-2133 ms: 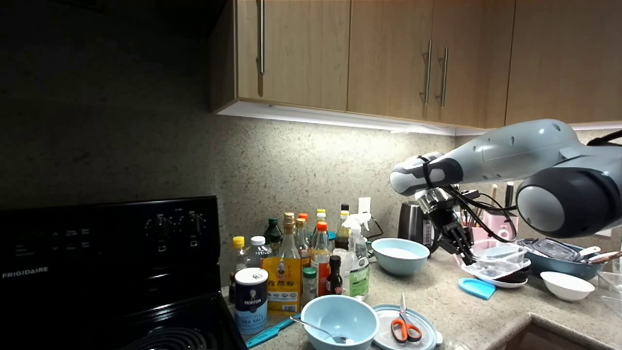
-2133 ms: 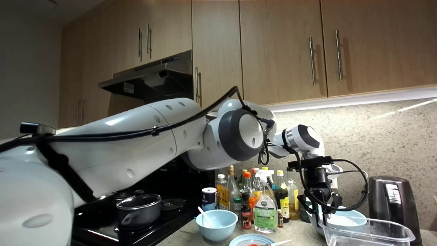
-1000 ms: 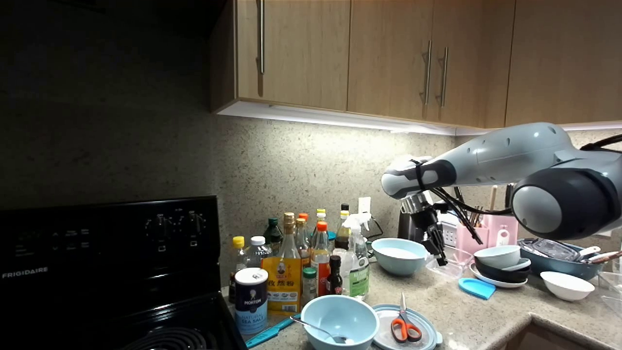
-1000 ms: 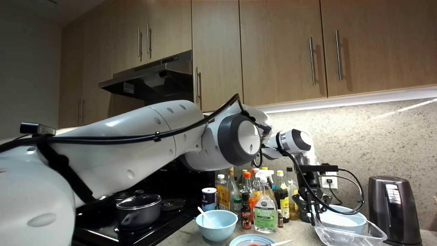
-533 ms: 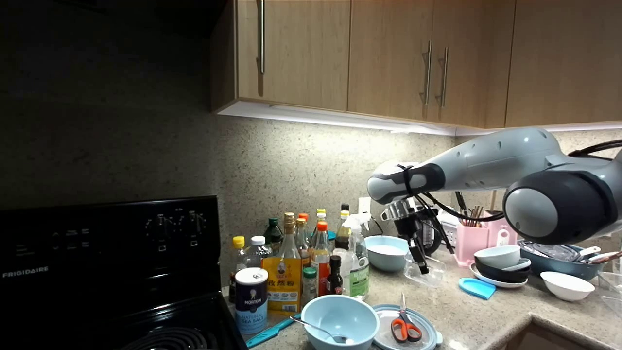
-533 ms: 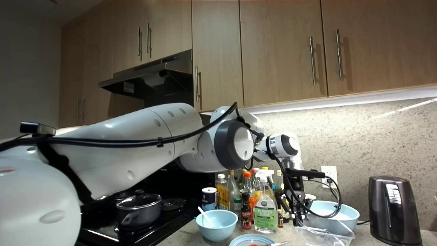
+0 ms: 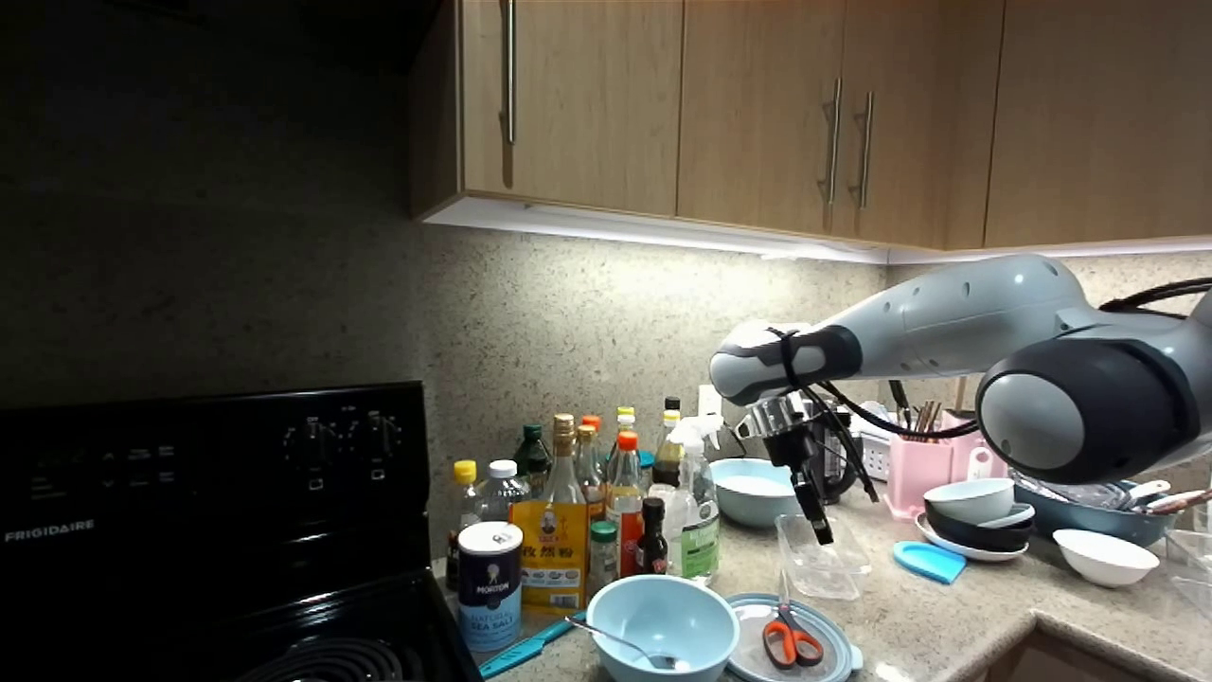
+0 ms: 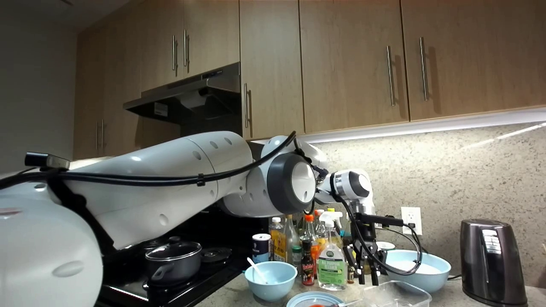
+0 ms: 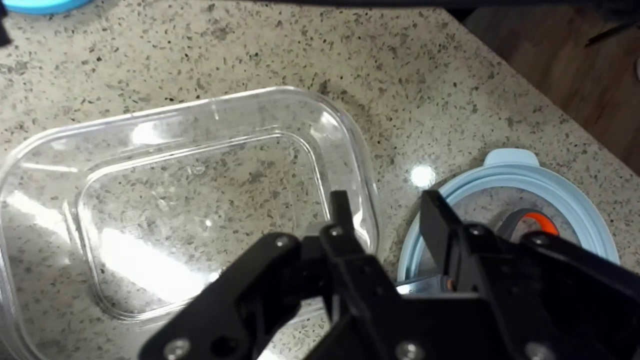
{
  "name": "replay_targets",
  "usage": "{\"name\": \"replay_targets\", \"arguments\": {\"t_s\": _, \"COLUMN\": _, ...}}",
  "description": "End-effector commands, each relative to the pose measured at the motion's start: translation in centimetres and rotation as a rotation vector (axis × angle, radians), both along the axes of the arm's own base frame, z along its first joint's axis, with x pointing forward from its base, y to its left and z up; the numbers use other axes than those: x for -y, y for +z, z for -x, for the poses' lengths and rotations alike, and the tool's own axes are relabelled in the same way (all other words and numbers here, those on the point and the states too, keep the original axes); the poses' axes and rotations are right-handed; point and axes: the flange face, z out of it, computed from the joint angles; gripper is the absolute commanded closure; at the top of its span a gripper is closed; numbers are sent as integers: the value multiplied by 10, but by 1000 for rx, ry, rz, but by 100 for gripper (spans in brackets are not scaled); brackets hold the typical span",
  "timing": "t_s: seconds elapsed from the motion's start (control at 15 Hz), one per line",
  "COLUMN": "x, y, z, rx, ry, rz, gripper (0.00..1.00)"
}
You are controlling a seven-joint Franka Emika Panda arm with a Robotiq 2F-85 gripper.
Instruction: Turn the transparent bowl to the left
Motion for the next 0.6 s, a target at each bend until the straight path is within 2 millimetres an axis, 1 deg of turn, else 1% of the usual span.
{"name": "replay_targets", "arguments": {"t_s": 0.0, "x": 8, "y": 5, "z": 3, "rx": -16, "ry": 18, "rz": -11, "gripper": 27}}
{"name": "replay_targets", "arguments": {"t_s": 0.13, "x": 10, "y": 7, "z": 4, "rx": -14, "ry": -5, "rz": 13, "gripper": 15}}
{"name": "replay_targets", "arguments": {"t_s": 0.2, "x": 6, "y": 0, "z": 1, "rx": -1, "ry": -7, "rz": 4, "gripper": 9}}
{"name": "replay_targets", "arguments": {"t_s": 0.27, "x": 7, "y": 0, "z": 1, "rx": -1, "ry": -8, "rz": 5, "gripper": 26}}
{"name": "replay_targets", "arguments": {"t_s": 0.33, "x": 6, "y": 0, "z": 1, "rx": -1, "ry": -8, "rz": 5, "gripper": 21}}
{"name": "replay_targets", "arguments": {"t_s": 0.4, "x": 15, "y": -6, "z": -3, "rx": -3, "ry": 133, "rz": 46, "gripper": 0}}
{"name": "replay_targets", "arguments": {"t_s": 0.53, "x": 35, "y": -15, "z": -7, "rx": 19, "ry": 224, "rz": 55, "gripper": 0}}
